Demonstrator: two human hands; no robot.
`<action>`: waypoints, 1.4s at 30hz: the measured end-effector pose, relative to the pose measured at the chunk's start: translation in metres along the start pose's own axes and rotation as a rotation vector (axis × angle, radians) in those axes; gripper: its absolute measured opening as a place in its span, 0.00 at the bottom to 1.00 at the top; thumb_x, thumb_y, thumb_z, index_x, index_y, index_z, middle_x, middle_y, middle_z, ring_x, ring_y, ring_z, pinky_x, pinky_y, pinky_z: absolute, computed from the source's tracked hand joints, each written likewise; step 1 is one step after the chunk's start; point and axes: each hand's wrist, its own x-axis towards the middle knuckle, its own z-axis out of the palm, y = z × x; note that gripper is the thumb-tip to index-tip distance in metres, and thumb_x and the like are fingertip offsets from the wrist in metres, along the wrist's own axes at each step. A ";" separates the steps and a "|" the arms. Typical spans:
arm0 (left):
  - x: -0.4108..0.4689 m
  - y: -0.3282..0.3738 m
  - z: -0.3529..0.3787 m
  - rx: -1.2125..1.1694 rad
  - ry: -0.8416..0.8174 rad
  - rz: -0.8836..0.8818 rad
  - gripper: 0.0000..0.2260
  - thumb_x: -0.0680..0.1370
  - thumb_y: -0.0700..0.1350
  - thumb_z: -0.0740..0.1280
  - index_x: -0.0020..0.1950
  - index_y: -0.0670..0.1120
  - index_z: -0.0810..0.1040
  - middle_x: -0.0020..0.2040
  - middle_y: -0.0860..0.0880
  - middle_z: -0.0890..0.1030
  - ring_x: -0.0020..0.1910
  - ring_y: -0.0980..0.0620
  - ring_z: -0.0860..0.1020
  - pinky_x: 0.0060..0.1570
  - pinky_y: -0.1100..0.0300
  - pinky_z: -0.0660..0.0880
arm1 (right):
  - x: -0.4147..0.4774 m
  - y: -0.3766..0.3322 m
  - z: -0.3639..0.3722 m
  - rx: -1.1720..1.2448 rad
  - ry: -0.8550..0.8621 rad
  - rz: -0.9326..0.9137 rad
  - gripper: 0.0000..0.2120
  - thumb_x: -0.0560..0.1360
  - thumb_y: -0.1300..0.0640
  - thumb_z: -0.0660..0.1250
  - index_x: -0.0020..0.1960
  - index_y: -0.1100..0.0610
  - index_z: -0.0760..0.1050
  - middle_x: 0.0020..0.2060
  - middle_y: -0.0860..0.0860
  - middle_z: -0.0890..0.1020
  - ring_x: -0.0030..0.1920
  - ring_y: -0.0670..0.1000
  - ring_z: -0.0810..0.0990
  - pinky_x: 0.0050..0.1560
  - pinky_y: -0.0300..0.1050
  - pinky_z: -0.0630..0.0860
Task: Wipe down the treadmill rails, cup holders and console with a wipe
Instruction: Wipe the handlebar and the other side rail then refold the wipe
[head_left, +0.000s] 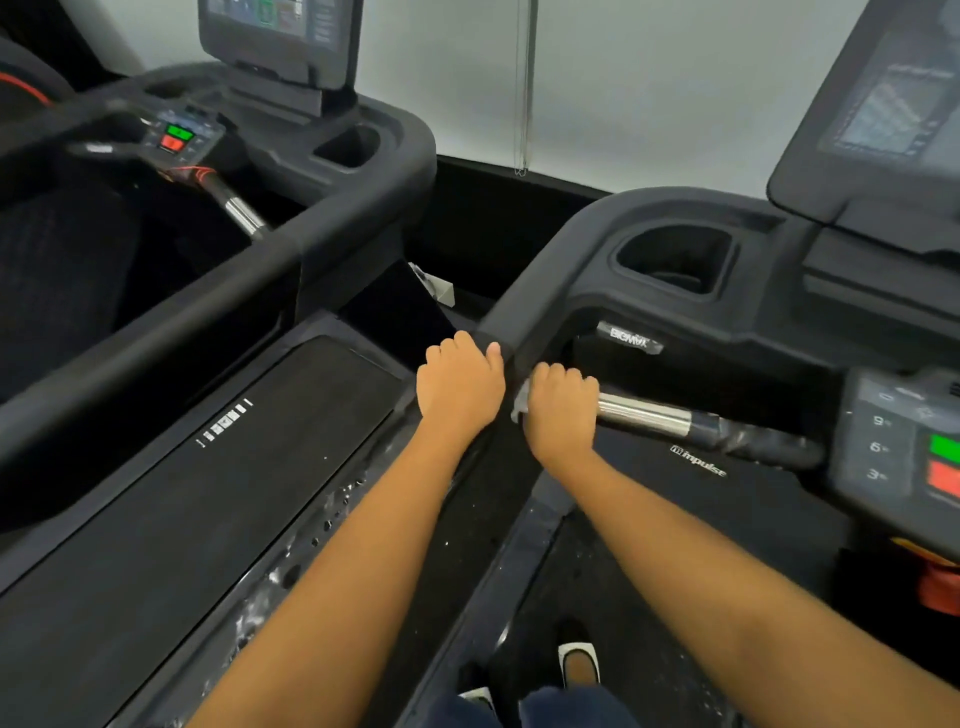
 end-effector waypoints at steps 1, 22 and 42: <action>0.000 0.002 0.001 0.024 0.018 0.001 0.21 0.83 0.55 0.51 0.59 0.39 0.71 0.55 0.41 0.77 0.55 0.41 0.75 0.48 0.50 0.70 | -0.013 -0.008 0.005 -0.063 0.090 0.036 0.17 0.71 0.56 0.68 0.58 0.58 0.71 0.47 0.54 0.77 0.49 0.56 0.76 0.54 0.52 0.69; 0.000 0.006 0.004 0.062 0.056 -0.005 0.21 0.83 0.54 0.51 0.59 0.38 0.71 0.55 0.40 0.78 0.54 0.41 0.76 0.46 0.51 0.70 | -0.029 -0.010 0.025 0.059 0.191 0.028 0.23 0.70 0.57 0.66 0.64 0.61 0.71 0.55 0.55 0.76 0.58 0.57 0.76 0.66 0.54 0.67; 0.006 0.016 0.008 0.104 -0.017 0.108 0.30 0.82 0.57 0.50 0.77 0.37 0.54 0.73 0.38 0.64 0.72 0.39 0.62 0.66 0.44 0.64 | -0.004 0.005 -0.018 0.087 -0.072 -0.016 0.17 0.73 0.50 0.65 0.59 0.55 0.72 0.51 0.52 0.79 0.50 0.54 0.77 0.54 0.52 0.66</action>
